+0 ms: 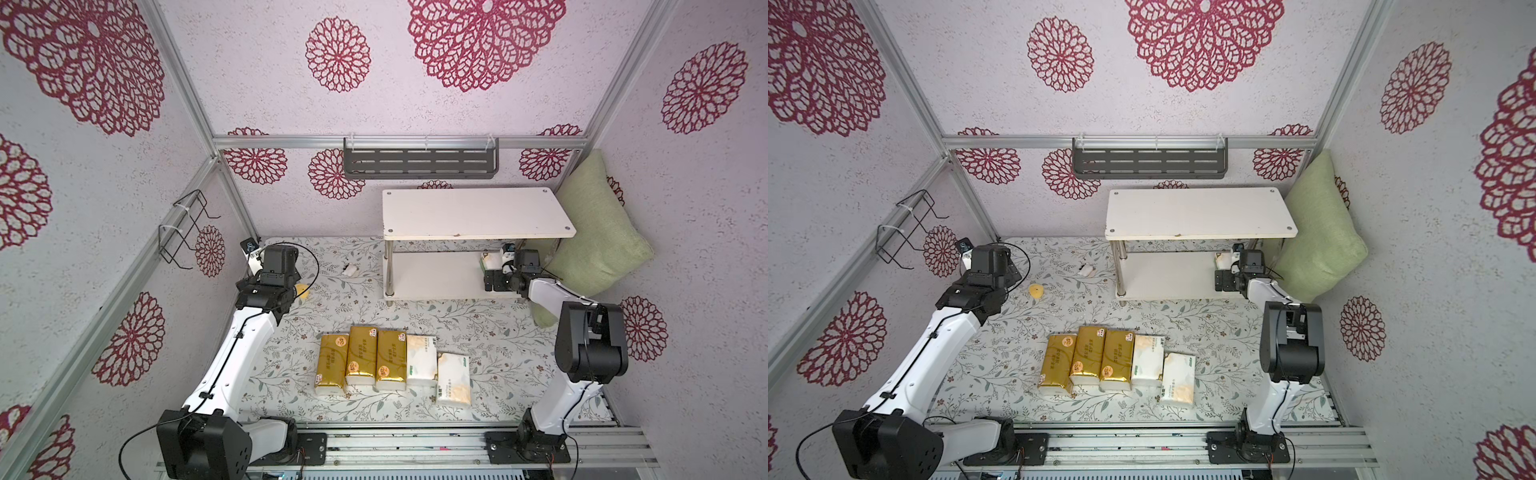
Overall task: Place the tissue boxes on the shelf by color
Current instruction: Place a box of tissues on the shelf.
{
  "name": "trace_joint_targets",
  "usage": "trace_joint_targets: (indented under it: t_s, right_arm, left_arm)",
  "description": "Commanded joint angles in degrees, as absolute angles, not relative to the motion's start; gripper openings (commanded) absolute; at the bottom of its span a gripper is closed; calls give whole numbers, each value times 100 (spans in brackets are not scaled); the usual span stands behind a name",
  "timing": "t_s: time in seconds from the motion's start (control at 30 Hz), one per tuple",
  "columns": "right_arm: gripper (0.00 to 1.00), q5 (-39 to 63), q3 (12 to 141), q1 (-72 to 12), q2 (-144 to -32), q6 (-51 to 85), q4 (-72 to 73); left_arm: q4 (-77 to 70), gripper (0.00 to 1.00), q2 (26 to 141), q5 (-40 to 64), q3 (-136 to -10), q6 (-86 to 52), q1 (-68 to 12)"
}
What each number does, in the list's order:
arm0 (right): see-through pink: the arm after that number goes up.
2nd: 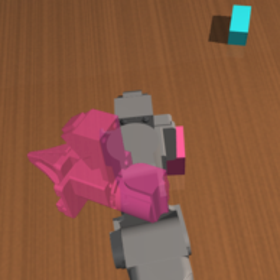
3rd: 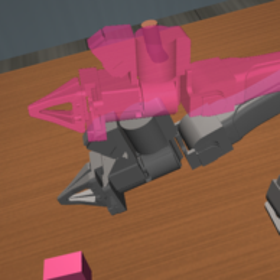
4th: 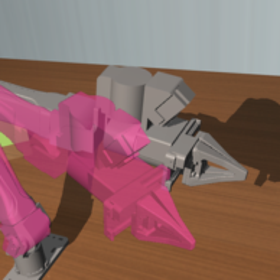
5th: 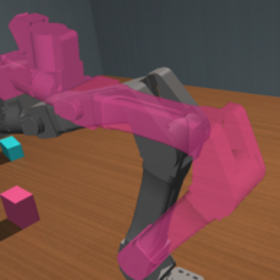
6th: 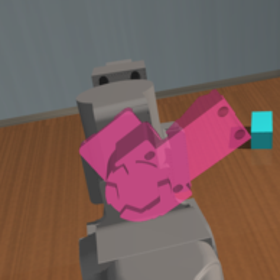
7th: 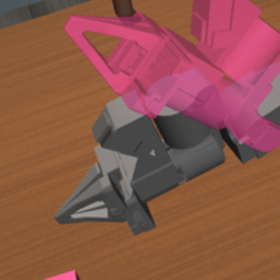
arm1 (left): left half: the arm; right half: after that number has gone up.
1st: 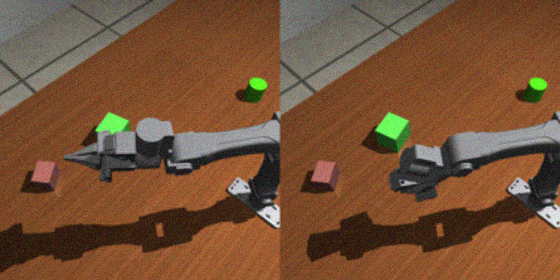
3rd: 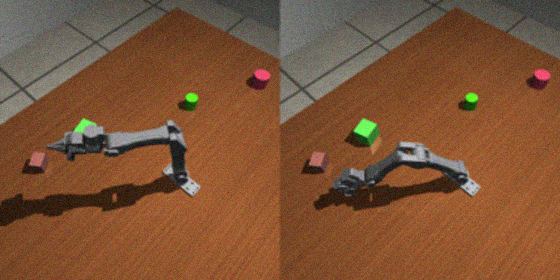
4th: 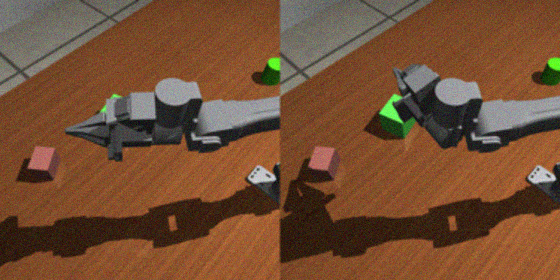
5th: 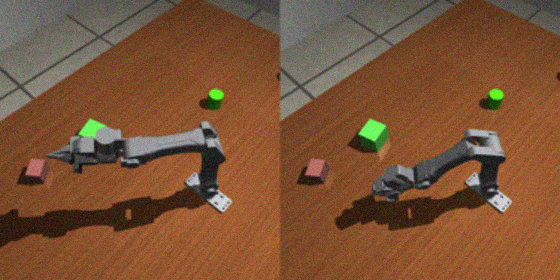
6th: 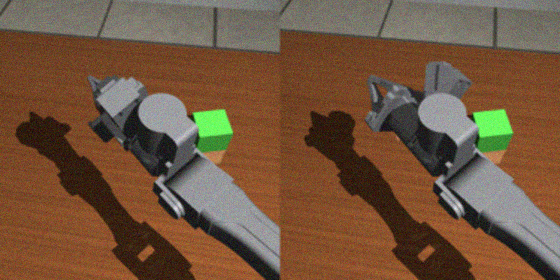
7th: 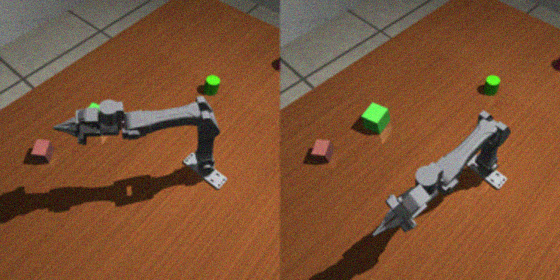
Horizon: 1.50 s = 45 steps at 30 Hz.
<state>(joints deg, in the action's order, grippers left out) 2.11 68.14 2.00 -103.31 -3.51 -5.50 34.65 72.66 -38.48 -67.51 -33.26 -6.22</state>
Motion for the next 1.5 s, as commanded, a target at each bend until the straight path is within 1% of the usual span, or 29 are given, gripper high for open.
trace_joint_targets:
  t_s: [0.0, 0.97, 1.47]
  right_arm:
    - [99, 187, 7023, 229, -9942, -339, -577]
    - [99, 168, 6865, 220, -9183, 21, -584]
    - [99, -17, 6443, 202, -8589, 512, -759]
  left_arm:
    - [3498, 97, 7154, -3882, -6699, -3368, -642]
    - [3481, 97, 7154, -3841, -6660, -3390, -642]
    - [3454, 97, 7213, -3790, -6661, -3419, -660]
